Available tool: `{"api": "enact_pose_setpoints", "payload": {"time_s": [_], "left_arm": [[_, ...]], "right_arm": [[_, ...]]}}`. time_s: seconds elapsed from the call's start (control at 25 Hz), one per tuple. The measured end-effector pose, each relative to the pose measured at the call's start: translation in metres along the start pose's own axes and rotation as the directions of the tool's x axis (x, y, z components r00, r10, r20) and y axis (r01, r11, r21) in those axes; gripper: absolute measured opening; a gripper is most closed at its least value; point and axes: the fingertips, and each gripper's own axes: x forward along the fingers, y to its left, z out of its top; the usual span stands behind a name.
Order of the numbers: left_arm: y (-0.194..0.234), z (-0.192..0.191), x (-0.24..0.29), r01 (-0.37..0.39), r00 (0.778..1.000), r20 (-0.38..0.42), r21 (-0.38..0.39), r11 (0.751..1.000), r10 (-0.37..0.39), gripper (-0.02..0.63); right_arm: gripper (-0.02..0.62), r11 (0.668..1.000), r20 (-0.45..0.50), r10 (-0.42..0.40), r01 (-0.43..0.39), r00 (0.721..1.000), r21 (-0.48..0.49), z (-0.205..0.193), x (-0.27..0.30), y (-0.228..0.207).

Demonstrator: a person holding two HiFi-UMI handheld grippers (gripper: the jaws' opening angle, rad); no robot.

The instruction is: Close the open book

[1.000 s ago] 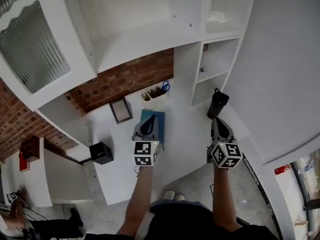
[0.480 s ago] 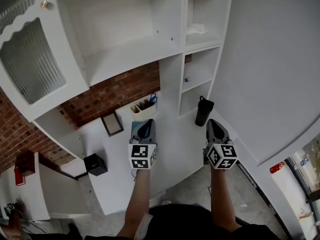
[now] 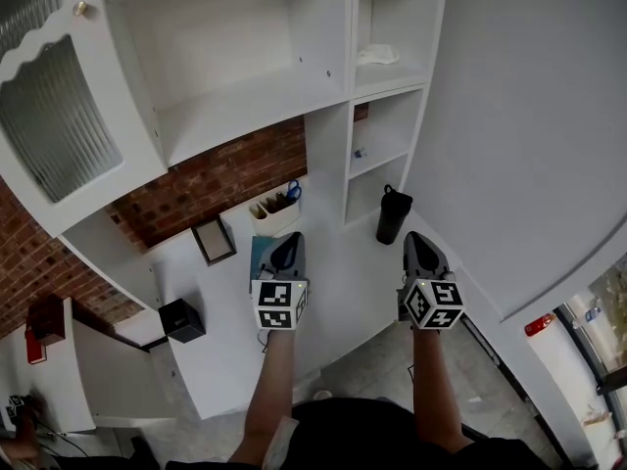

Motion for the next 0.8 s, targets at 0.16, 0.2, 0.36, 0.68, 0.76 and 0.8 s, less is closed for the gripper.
{"api": "enact_pose_setpoints", "payload": {"time_s": [0.16, 0.2, 0.36, 0.68, 0.76, 0.8], "left_arm": [[0.000, -0.003, -0.001, -0.001, 1.000, -0.004, 0.001, 1.000, 0.001, 0.009], [0.000, -0.003, -0.002, -0.002, 1.000, -0.005, 0.001, 1.000, 0.002, 0.009], [-0.001, -0.007, -0.004, -0.005, 1.000, -0.014, 0.001, 1.000, 0.005, 0.009], [0.002, -0.010, -0.007, -0.012, 1.000, -0.023, -0.006, 1.000, 0.011, 0.009], [0.003, -0.011, -0.007, -0.012, 1.000, -0.023, -0.008, 1.000, 0.012, 0.009], [0.003, -0.011, -0.007, -0.012, 1.000, -0.023, -0.008, 1.000, 0.012, 0.009]], "right_arm": [[-0.002, 1.000, -0.009, 0.005, -0.005, 1.000, 0.004, -0.003, 0.000, 0.000], [-0.002, 1.000, -0.012, 0.006, -0.006, 1.000, 0.006, -0.004, -0.001, 0.000], [-0.002, 1.000, -0.020, 0.012, -0.012, 1.000, 0.009, -0.007, -0.001, 0.002], [-0.002, 1.000, -0.023, 0.027, -0.026, 0.999, 0.013, -0.009, -0.001, 0.007], [-0.002, 1.000, -0.024, 0.027, -0.027, 0.999, 0.012, -0.010, -0.001, 0.007], [-0.002, 1.000, -0.025, 0.027, -0.027, 0.999, 0.013, -0.010, -0.002, 0.007]]}}
